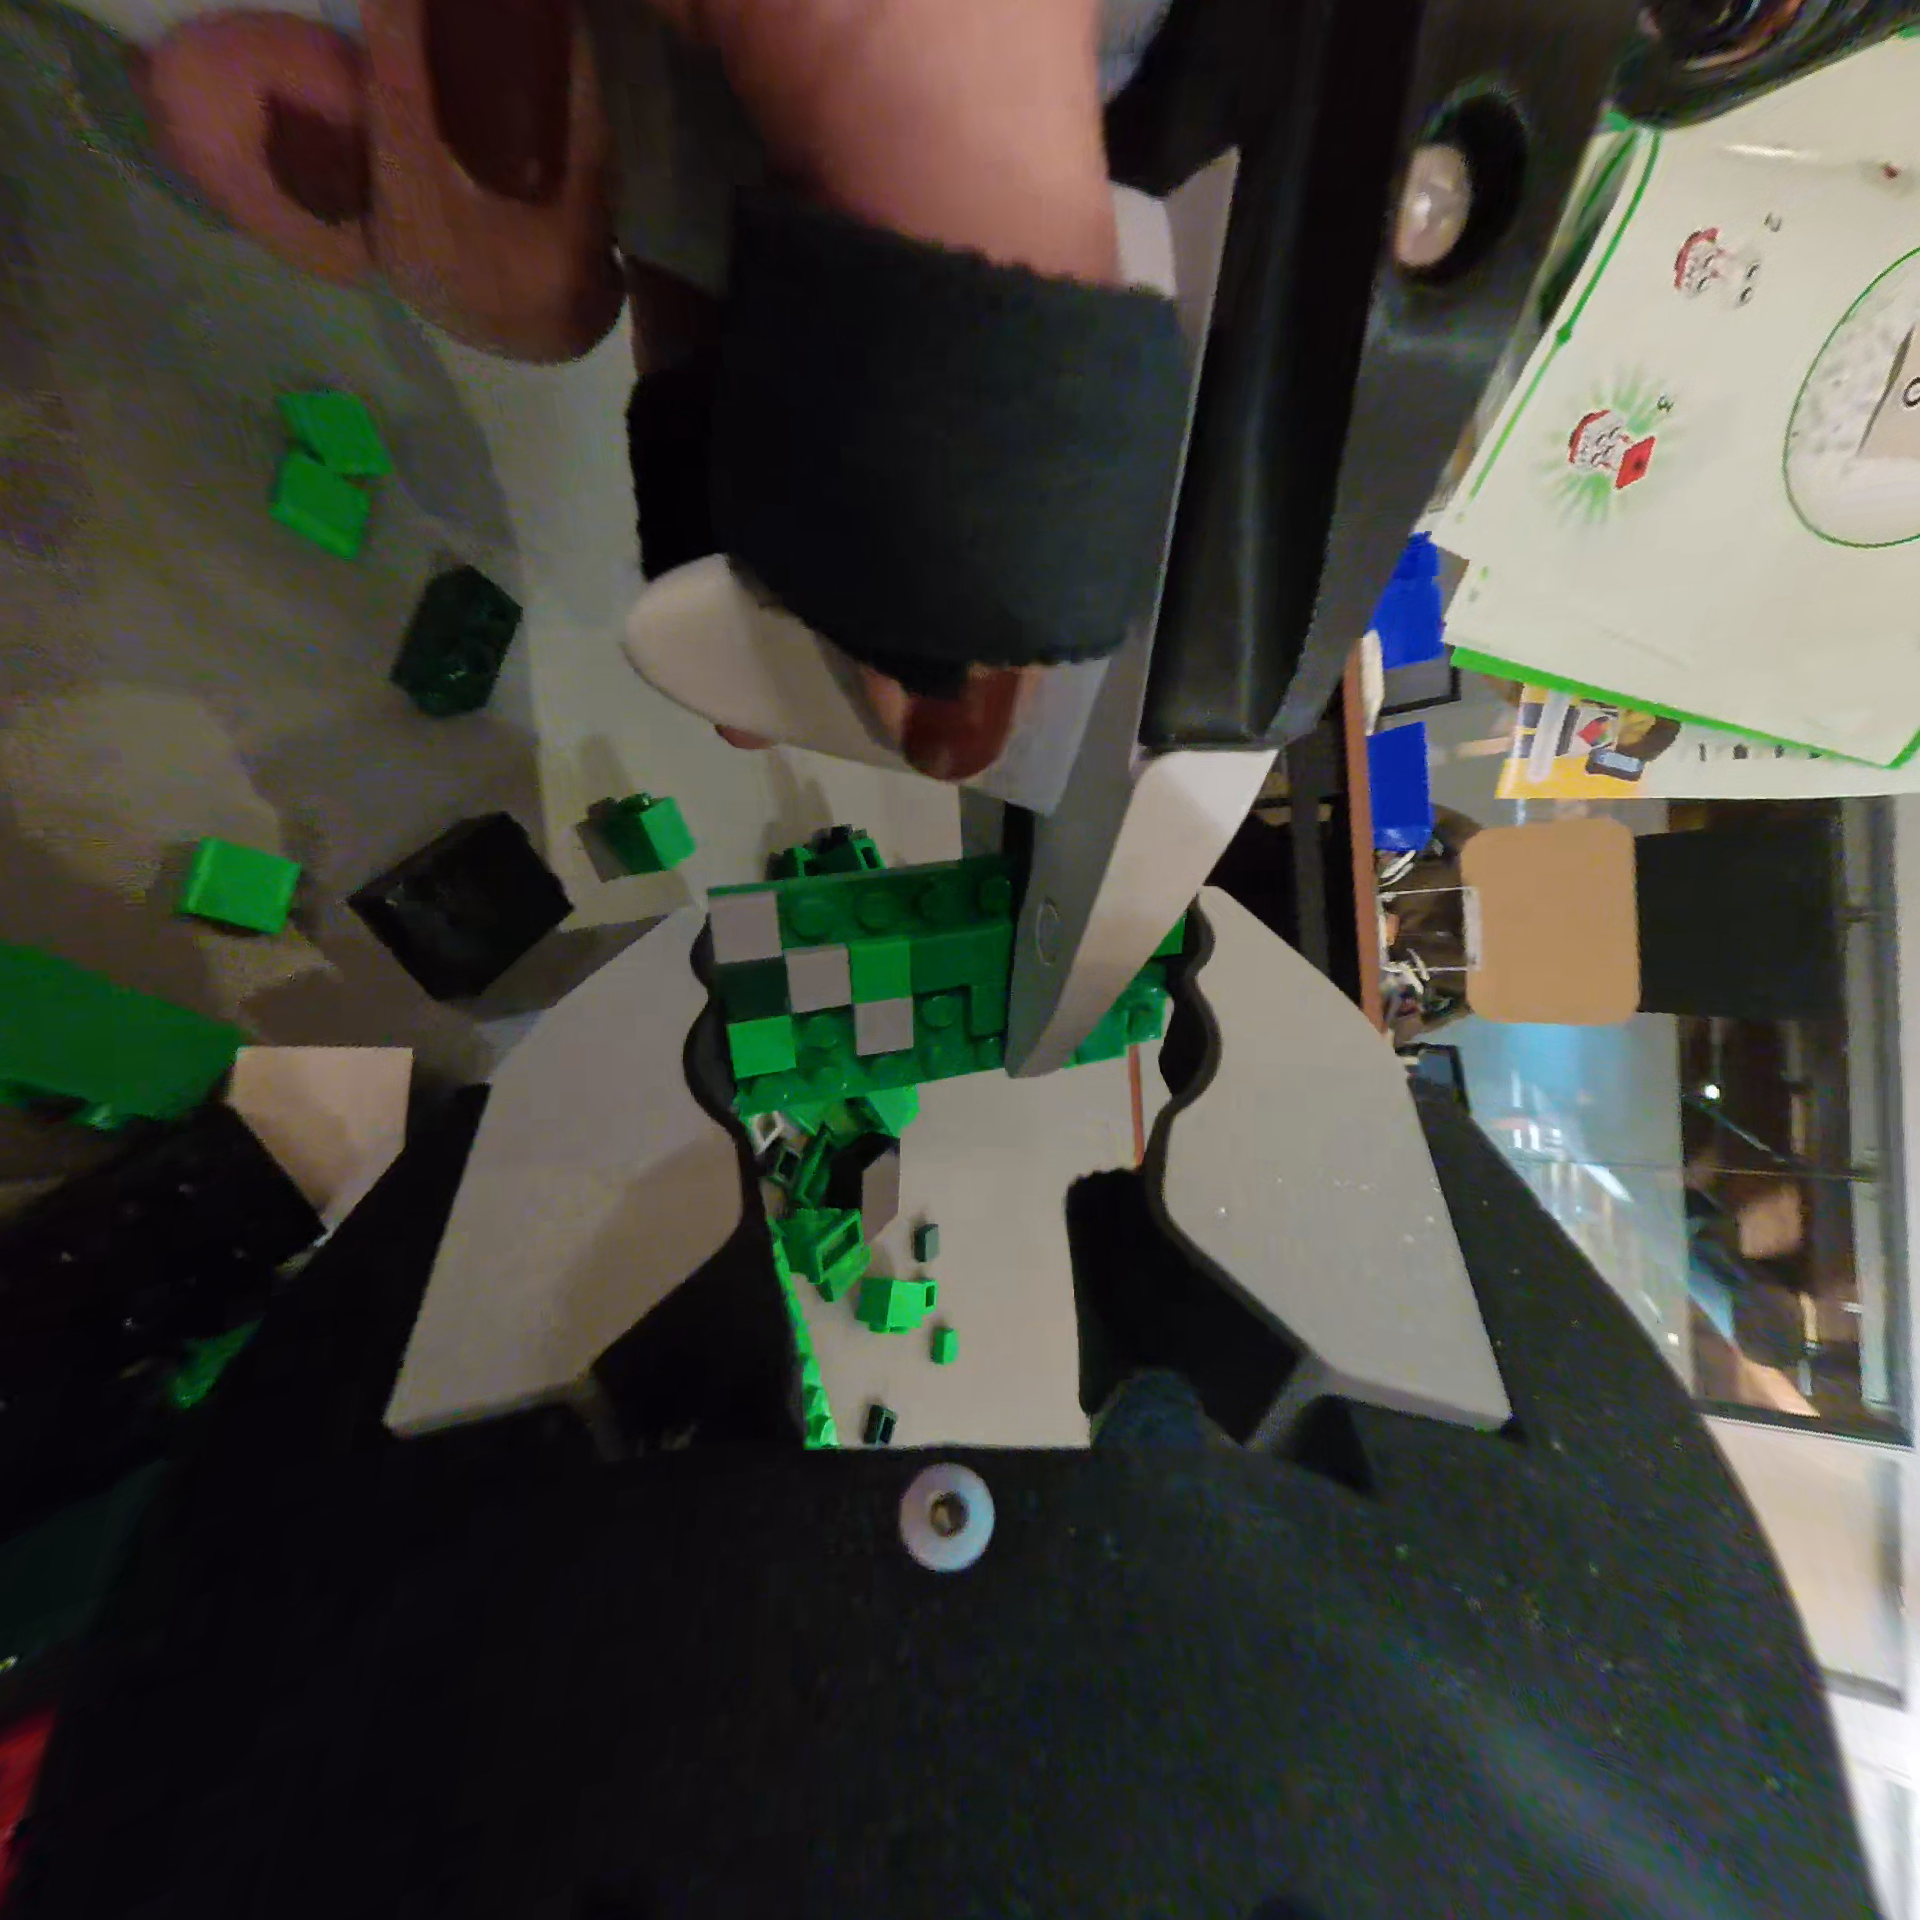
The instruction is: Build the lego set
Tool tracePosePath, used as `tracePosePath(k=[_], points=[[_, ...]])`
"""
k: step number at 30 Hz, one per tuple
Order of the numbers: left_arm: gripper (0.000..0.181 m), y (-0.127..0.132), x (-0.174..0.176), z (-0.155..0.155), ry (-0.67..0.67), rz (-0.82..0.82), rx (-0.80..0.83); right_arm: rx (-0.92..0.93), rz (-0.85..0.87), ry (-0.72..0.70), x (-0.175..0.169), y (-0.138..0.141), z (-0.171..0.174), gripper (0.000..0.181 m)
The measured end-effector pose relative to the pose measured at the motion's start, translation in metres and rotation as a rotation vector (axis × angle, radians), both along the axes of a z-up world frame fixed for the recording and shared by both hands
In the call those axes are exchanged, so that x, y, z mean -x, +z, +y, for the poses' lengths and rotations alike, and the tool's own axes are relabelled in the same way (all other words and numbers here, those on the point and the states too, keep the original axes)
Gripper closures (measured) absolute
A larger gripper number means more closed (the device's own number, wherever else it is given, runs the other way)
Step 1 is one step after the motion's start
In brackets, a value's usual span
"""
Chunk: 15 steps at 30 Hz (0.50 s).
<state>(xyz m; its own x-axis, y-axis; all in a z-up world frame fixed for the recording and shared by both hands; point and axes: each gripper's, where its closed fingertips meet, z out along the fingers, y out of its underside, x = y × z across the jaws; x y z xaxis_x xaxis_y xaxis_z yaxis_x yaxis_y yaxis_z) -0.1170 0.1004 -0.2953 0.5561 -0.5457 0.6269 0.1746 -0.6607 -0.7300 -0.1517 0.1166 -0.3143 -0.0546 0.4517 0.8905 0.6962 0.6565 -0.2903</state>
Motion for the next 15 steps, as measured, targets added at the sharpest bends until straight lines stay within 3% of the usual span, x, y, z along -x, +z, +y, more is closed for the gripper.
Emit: tracePosePath(k=[15], points=[[0.176,0.0027,-0.001,-0.0062,-0.017,0.104,-0.044,0.031,-0.032,0.003,0.0032,0.0009,-0.0034,0.093]])
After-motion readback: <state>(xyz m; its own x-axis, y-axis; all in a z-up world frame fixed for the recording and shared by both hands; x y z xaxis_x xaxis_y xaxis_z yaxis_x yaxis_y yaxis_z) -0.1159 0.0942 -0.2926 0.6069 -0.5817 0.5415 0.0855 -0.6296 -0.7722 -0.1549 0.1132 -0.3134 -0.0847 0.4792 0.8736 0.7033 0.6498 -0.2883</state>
